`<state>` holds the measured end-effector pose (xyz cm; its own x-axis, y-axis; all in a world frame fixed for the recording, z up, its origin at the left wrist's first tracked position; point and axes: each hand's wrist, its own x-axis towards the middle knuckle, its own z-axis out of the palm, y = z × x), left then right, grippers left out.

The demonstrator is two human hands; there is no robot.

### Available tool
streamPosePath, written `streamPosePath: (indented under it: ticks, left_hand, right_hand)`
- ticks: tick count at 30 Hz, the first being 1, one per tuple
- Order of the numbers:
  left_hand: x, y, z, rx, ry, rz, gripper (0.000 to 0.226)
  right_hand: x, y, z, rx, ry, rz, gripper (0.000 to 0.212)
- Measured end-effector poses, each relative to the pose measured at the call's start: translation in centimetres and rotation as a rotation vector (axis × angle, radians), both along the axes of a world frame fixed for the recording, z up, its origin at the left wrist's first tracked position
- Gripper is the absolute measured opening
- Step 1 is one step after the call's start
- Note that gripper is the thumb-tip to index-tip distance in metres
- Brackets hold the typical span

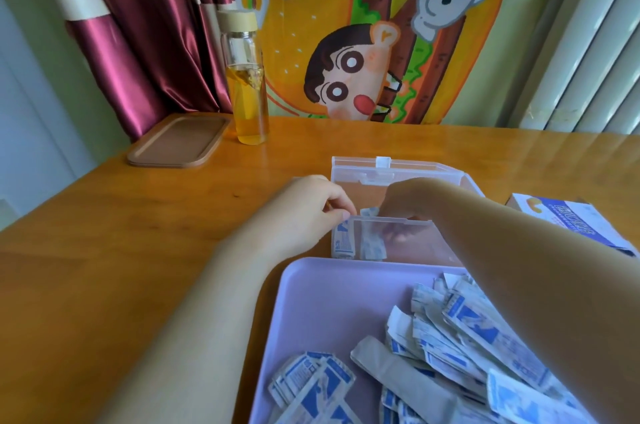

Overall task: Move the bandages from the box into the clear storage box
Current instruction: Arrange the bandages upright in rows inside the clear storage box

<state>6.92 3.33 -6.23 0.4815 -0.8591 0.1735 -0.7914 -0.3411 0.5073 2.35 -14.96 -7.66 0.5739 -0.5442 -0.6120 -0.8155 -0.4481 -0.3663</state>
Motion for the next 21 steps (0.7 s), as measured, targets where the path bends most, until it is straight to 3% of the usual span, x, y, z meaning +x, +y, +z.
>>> streamPosePath:
  ticks: [7,16,21]
  left_hand:
    - [0.0,-0.1,-0.1,0.01,0.0,-0.001,0.017]
    - [0.2,-0.2,-0.2,0.004,-0.025,0.002,0.017]
    - [0.1,-0.2,-0.1,-0.007,-0.023,0.009,0.017]
  right_hand:
    - [0.7,1.3,0.3,-0.057,-0.012,0.056,0.011]
    - [0.2,2.2,0.9,0.04,-0.059,0.008,0.022]
    - [-0.6,1.9,1.3,-0.227,-0.055,0.187,0.025]
